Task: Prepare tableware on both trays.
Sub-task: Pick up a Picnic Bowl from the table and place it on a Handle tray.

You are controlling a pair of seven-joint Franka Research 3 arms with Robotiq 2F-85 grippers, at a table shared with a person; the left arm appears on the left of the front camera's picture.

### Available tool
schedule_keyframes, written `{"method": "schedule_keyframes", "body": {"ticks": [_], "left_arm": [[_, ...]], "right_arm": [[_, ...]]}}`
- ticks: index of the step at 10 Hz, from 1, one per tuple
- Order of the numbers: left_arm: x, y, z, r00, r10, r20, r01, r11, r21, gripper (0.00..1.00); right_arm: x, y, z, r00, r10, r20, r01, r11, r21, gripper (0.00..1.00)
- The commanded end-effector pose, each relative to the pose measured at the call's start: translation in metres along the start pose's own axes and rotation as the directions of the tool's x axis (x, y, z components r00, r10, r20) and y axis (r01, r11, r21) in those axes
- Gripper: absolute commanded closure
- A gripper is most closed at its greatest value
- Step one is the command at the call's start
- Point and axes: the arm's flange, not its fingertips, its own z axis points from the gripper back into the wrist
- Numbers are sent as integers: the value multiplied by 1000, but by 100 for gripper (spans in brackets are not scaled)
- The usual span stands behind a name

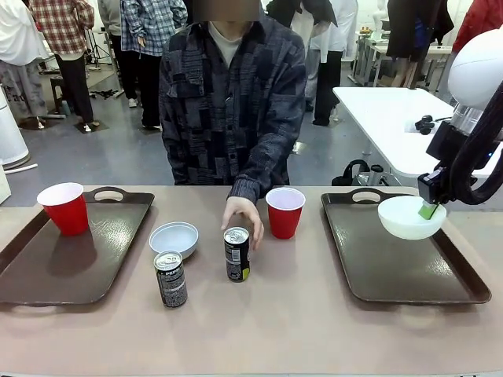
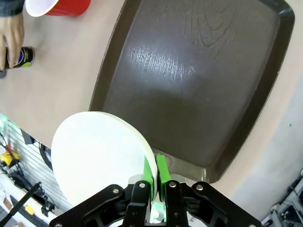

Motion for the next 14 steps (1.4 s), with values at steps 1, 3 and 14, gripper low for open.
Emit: {"method": "schedule_keyframes", "body": {"ticks": [1, 3, 14], "left_arm": [[0, -1, 1, 1000, 9, 7, -9, 1000, -13, 0], [0, -1, 1, 1000, 9, 7, -9, 1000, -13, 0], [0, -1, 1, 1000, 9, 7, -9, 1000, -13, 0]], "right_arm": [[9, -16, -21, 999, 11, 36, -11, 1000, 2, 95], [18, -32, -42, 999, 2, 32, -2, 1000, 4, 95], [28, -72, -110, 999, -39, 34, 38, 999, 21, 95]]}}
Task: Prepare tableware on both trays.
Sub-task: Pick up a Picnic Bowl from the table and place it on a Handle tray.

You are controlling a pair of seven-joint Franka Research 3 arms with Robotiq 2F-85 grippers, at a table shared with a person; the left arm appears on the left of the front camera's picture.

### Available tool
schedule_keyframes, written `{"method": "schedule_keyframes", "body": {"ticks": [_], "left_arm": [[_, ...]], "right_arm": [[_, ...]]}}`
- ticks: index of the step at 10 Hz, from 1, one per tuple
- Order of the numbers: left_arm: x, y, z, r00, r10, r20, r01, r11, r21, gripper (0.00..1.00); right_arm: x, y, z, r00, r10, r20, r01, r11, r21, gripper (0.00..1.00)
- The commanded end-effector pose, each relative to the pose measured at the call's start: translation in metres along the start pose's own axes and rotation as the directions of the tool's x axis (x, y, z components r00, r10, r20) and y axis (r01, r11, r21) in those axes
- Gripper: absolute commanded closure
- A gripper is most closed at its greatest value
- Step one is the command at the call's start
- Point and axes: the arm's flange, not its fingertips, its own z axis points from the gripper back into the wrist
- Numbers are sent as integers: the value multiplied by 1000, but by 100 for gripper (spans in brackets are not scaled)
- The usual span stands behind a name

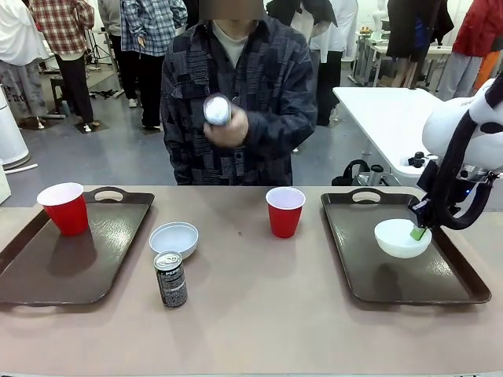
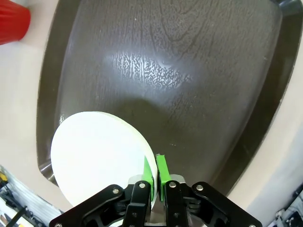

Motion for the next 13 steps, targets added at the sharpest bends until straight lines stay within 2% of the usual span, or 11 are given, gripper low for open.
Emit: {"method": "schedule_keyframes", "body": {"ticks": [1, 5, 6, 7, 8, 9, 10, 11, 12, 13], "left_arm": [[0, -1, 1, 1000, 9, 7, -9, 1000, -13, 0], [0, -1, 1, 1000, 9, 7, -9, 1000, -13, 0], [0, -1, 1, 1000, 9, 7, -9, 1000, -13, 0], [0, -1, 1, 1000, 9, 7, -9, 1000, -13, 0], [0, -1, 1, 1000, 9, 7, -9, 1000, -13, 0], [0, -1, 1, 1000, 9, 7, -9, 1000, -13, 0], [0, -1, 1, 1000, 9, 7, -9, 1000, -13, 0], [0, -1, 1, 1000, 9, 7, -9, 1000, -13, 0], [0, -1, 1, 1000, 9, 7, -9, 1000, -13, 0], [0, -1, 1, 1000, 9, 7, -9, 1000, -13, 0]], "right_arm": [[-3, -5, -15, 1000, 12, 8, -12, 1000, 13, 95], [-8, -3, -33, 998, -14, -66, 13, 1000, -16, 95], [-10, -2, -32, 996, -32, -86, 30, 999, -21, 58], [-13, 2, -27, 994, -38, -106, 34, 999, -36, 35], [-18, 8, -17, 990, -50, -132, 43, 998, -50, 35], [-24, 15, -5, 985, -44, -169, 33, 997, -67, 15], [-30, 23, 9, 977, -25, -210, 9, 997, -74, 62], [-37, 33, 25, 972, -1, -233, -19, 996, -83, 0], [-44, 43, 42, 969, 16, -247, -42, 994, -99, 39], [-51, 53, 63, 969, 32, -246, -60, 992, -108, 0]]}}
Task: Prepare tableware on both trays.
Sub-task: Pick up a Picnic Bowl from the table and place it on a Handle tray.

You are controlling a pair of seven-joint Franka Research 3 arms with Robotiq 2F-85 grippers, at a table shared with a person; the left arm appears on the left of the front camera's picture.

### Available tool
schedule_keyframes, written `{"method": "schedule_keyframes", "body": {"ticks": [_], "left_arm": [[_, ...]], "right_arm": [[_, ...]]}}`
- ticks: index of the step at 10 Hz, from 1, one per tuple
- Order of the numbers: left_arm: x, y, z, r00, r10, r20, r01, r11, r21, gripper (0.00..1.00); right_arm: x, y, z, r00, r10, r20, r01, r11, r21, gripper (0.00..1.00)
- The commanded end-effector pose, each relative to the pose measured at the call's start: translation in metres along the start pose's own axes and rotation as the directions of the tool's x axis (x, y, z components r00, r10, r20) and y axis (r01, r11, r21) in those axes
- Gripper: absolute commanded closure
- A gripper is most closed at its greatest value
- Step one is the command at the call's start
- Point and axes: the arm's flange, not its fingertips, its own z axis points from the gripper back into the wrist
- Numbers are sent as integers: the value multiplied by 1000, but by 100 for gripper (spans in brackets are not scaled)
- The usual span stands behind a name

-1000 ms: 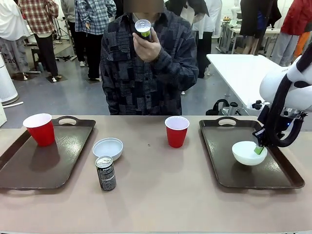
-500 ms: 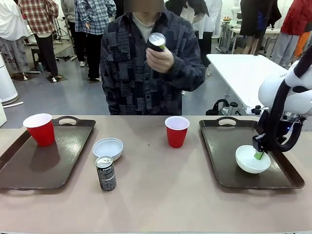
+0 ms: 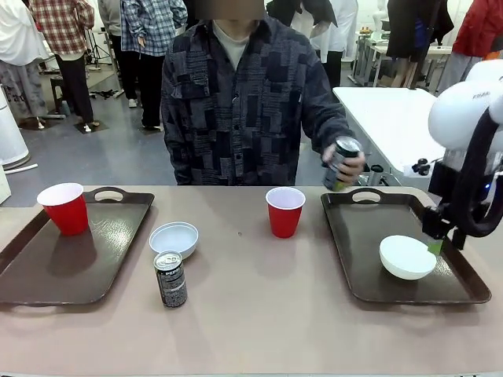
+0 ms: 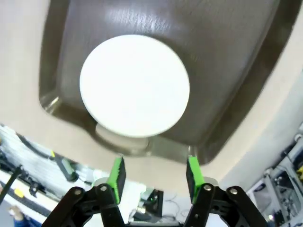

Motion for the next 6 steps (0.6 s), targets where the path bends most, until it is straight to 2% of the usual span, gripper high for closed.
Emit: {"method": "schedule_keyframes", "body": {"ticks": [1, 2, 3, 5, 6], "left_arm": [[0, -1, 1, 1000, 9, 7, -9, 1000, -13, 0], [0, -1, 1, 1000, 9, 7, -9, 1000, -13, 0], [0, -1, 1, 1000, 9, 7, -9, 1000, -13, 0], [0, -1, 1, 1000, 9, 7, -9, 1000, -13, 0], [0, -1, 1, 1000, 9, 7, -9, 1000, -13, 0]], "right_arm": [[-18, 12, 33, 1000, 6, 15, -6, 1000, -26, 19], [-26, 17, 50, 997, -43, 60, 44, 999, -19, 0], [-37, 23, 65, 991, -77, 105, 78, 997, -10, 0], [-53, 34, 89, 950, -220, 221, 236, 971, -46, 0], [-53, 36, 92, 942, -240, 232, 259, 965, -52, 12]]}}
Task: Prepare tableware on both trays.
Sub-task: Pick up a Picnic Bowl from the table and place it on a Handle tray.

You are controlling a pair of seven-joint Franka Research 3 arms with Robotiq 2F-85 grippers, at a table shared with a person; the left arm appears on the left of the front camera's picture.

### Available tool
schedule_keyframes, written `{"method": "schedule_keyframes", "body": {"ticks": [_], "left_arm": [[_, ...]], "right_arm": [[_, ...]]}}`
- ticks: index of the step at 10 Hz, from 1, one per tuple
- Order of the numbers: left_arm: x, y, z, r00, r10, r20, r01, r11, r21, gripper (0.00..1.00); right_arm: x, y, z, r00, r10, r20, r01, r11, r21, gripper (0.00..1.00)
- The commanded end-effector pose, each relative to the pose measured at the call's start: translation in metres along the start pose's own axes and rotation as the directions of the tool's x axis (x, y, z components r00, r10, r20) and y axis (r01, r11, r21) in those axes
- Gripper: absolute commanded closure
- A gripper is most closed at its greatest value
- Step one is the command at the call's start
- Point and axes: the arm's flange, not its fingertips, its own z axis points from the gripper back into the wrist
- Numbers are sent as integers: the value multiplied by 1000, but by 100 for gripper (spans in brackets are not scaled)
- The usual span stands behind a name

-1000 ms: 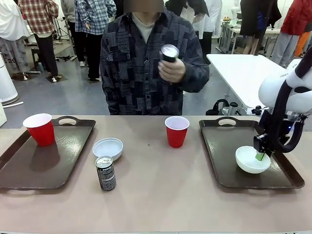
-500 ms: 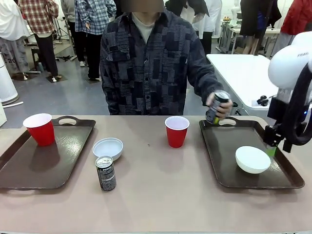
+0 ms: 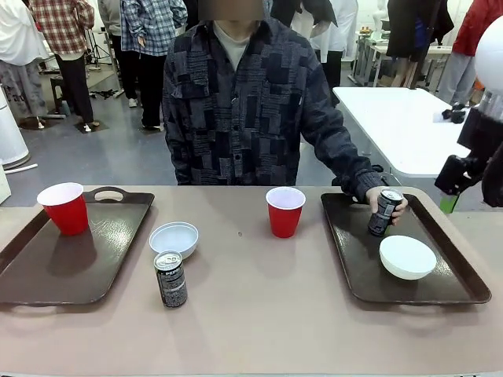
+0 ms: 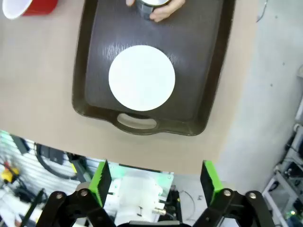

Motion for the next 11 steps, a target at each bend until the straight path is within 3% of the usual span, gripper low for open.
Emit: {"method": "schedule_keyframes", "body": {"ticks": [1, 10, 11], "left_arm": [[0, -1, 1, 1000, 9, 7, -9, 1000, -13, 0], [0, -1, 1, 1000, 9, 7, -9, 1000, -13, 0], [0, 0, 0, 1000, 0, 0, 0, 1000, 0, 0]], "right_arm": [[4, -4, -13, 998, 54, -38, -54, 998, 13, 12], [5, -2, -13, 999, 41, -37, -40, 999, 9, 11], [-10, -16, 0, 998, 46, -47, -38, 987, 155, 11]]}}
